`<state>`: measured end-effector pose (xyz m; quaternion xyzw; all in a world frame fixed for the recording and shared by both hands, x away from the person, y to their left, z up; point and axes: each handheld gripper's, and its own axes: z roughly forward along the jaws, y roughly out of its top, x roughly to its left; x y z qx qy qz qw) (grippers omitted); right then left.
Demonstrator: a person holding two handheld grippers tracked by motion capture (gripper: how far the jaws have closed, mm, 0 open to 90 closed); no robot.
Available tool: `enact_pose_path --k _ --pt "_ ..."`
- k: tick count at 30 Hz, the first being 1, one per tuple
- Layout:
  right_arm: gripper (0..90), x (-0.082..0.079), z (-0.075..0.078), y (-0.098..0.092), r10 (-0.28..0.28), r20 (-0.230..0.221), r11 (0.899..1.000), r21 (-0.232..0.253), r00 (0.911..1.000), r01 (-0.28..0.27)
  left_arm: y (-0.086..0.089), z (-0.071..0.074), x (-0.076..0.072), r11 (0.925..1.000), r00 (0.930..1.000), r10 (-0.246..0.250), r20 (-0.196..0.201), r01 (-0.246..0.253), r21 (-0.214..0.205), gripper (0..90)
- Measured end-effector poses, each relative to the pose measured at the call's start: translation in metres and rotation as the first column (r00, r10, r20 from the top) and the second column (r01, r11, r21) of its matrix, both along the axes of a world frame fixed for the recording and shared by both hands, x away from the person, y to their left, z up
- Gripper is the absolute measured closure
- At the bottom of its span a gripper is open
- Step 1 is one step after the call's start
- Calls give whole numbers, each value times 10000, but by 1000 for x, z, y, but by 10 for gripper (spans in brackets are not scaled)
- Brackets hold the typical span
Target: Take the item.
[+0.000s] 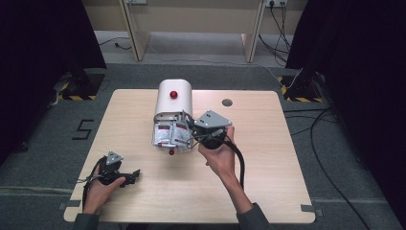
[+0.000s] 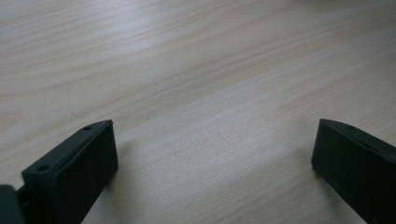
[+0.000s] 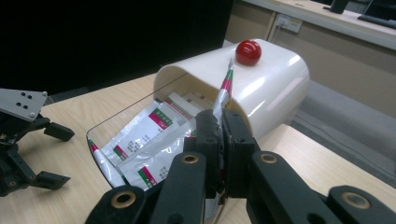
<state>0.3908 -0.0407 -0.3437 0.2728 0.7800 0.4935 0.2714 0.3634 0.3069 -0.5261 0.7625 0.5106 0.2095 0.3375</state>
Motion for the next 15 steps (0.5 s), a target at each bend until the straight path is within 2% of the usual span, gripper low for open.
enact_pose_path --k 8,15 --pt "874 -7 11 -22 -170 307 9999 11 9994 169 0 0 0 10000 10000 0 -6 0 16 0" --pt "874 -8 10 -44 -403 388 9990 -180 9984 411 0 0 0 10000 10000 -3 -3 3 2 0"
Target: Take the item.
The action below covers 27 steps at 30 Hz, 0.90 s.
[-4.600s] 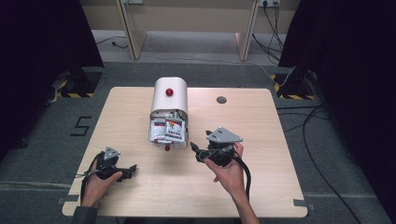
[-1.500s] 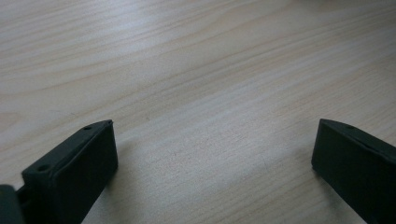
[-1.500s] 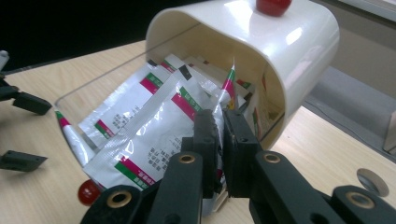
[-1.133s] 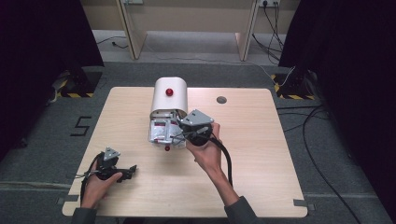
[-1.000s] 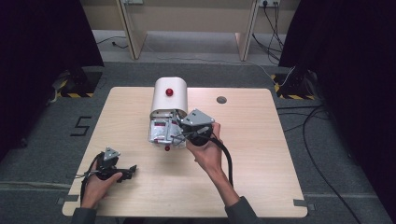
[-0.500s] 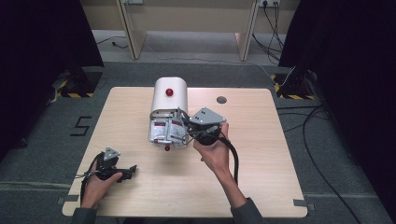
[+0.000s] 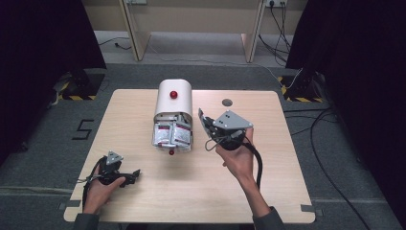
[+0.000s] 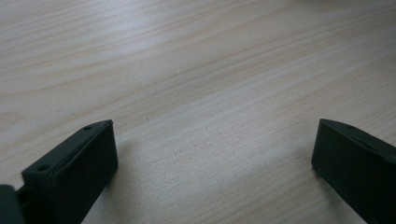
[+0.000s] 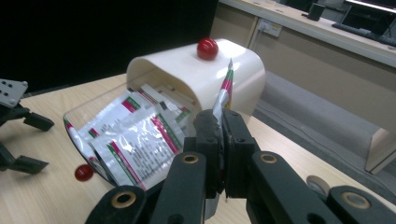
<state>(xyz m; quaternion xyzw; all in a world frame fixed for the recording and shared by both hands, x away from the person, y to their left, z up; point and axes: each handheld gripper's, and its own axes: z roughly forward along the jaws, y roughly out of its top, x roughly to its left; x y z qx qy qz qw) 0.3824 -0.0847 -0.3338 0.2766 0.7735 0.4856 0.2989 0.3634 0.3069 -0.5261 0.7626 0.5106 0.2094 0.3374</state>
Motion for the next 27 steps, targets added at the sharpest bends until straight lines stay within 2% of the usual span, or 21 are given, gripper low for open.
enact_pose_path --k 6,19,27 --pt "874 1 -9 -16 -241 -72 9997 25 9997 241 0 0 0 10000 10000 3 14 -3 -2 0" --pt "874 7 -40 -41 -697 -579 9971 263 9959 713 0 0 0 10000 10000 9 24 -9 -12 0" --pt "874 8 -60 -57 -1063 -824 9940 168 9909 1080 0 0 0 10000 10000 -7 11 7 18 0"
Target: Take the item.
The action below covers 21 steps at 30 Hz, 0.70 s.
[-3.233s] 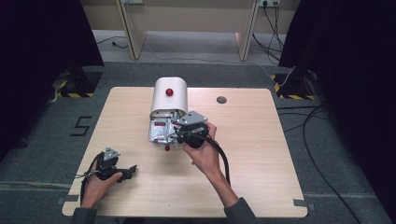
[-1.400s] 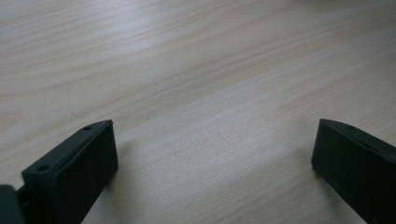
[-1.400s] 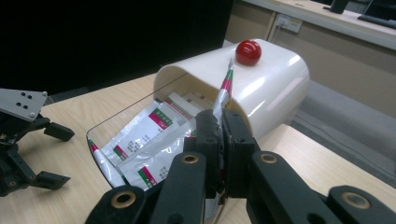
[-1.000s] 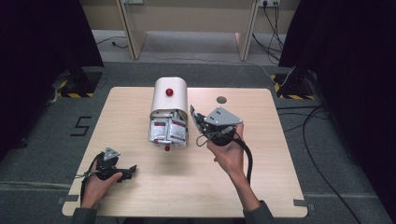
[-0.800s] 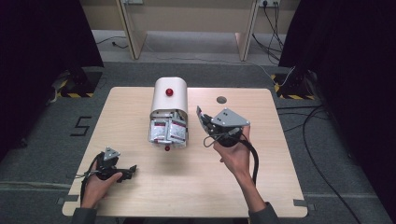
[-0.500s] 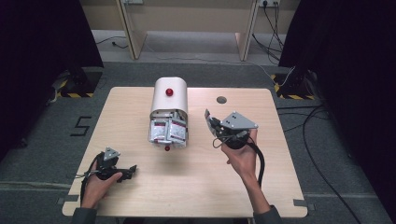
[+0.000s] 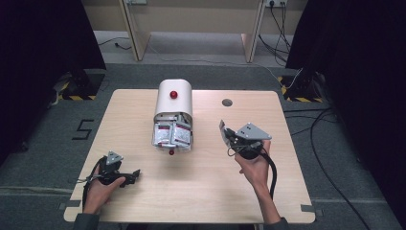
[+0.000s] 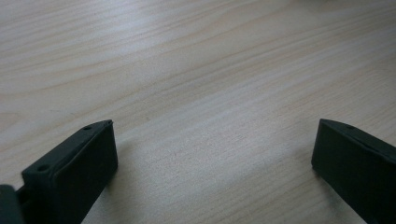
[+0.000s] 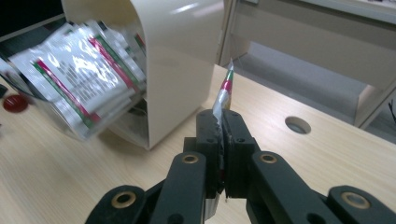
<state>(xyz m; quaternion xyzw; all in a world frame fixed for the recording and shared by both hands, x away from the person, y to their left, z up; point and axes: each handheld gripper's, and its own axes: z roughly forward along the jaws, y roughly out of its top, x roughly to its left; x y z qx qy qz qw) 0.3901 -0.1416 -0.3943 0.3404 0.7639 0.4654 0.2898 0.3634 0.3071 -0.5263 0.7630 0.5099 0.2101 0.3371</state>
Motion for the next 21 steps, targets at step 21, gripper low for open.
enact_pose_path --k 21 --pt "874 3 -55 -14 -409 -936 9987 269 9948 436 0 0 0 10000 10000 -4 1 4 0 0"
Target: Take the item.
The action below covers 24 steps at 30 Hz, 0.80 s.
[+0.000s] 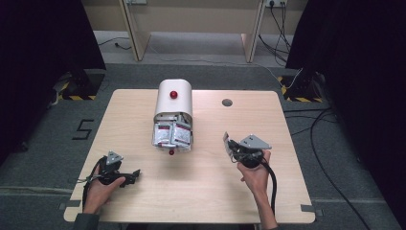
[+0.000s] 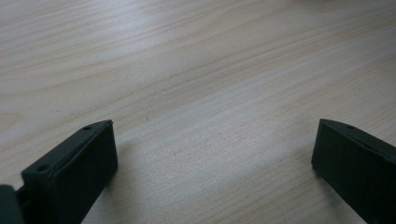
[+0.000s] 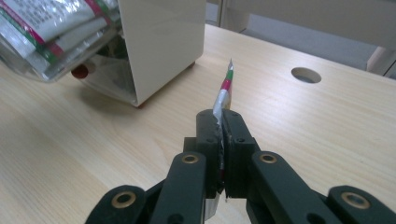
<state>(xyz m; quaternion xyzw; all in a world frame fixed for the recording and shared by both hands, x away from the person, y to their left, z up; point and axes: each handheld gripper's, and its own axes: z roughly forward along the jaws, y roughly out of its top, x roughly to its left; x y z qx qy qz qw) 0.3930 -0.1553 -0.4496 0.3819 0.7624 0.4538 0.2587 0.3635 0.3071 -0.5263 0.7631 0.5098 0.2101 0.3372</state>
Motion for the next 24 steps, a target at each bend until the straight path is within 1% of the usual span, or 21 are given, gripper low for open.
enact_pose_path --k 3,10,13,19,24 --pt "874 1 -2 -1 -104 25 9999 -95 9999 105 0 0 0 10000 10000 -1 -1 1 1 0" --pt "874 5 -17 -3 -176 -404 9996 -222 9990 167 0 0 0 10000 10000 1 2 -1 -2 0" --pt "874 7 -20 -3 -180 -489 9995 -264 9986 168 0 0 0 10000 10000 0 -1 0 1 0" --pt "874 11 -26 0 -79 -677 9994 -337 9977 56 0 0 0 10000 10000 4 -3 -4 12 0" --pt "874 16 -34 6 32 -947 9993 -381 9955 -68 0 0 0 10000 10000 0 -6 0 13 0"
